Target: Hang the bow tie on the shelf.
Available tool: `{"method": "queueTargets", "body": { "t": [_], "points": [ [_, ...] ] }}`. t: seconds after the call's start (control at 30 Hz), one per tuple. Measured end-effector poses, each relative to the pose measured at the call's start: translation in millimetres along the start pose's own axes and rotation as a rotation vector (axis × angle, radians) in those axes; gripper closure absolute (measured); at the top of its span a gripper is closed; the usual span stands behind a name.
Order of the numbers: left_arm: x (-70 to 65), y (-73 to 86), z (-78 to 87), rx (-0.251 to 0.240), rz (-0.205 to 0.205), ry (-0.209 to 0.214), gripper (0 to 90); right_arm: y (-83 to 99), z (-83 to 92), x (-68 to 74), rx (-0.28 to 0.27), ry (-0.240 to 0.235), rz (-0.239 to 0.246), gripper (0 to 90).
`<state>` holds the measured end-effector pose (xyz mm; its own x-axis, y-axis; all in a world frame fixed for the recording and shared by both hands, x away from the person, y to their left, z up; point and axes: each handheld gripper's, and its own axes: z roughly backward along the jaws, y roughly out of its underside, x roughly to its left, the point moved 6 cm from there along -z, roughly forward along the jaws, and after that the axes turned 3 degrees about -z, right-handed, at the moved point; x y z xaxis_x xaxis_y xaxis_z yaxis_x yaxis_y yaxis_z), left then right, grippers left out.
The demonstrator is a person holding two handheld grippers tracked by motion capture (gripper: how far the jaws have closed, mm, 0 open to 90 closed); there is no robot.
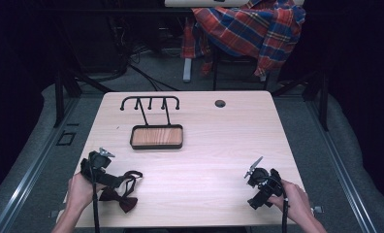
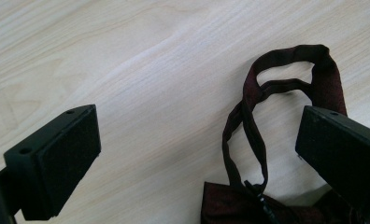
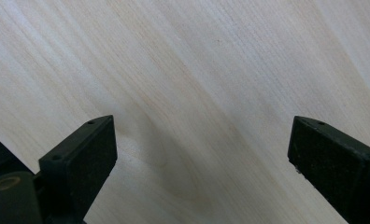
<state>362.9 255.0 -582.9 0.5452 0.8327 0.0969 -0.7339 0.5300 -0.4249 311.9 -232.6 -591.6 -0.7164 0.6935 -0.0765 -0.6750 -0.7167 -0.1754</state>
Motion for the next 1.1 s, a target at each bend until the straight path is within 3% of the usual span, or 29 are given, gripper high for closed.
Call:
{"method": "queueTargets", "body": {
  "t": [0.1,0.23,0.4,0.63,0.8,1.1],
  "points": [
    [-2.9,-3.7,-2.2,-0.005,-0.008,0.006,0.5,-2.6,0.0,1.4,0.000,0.017,0.017,7.8],
    [-4.4,-8.6,-3.2,-0.007,-0.002,0.007,0.5,-3.2,-2.9,4.0,0.003,-0.005,0.023,8.0],
    [-6.9,-11.7,-8.5,0.009,-0.029,0.003,0.8,-4.2,-2.1,4.1,0.001,-0.005,0.027,8.4],
    [-7.8,-12.5,-12.8,0.025,-0.055,0.018,15.3,-5.8,-5.1,8.6,0.012,-0.010,0.058,8.6],
    [-17.3,-12.2,-18.4,0.048,-0.106,0.076,31.9,-3.2,-2.1,9.2,0.011,-0.006,0.060,8.7],
    [-22.9,-15.1,-19.0,0.041,-0.125,0.127,51.6,-3.5,-6.4,10.3,0.020,-0.032,0.060,8.9]
  ]
}}
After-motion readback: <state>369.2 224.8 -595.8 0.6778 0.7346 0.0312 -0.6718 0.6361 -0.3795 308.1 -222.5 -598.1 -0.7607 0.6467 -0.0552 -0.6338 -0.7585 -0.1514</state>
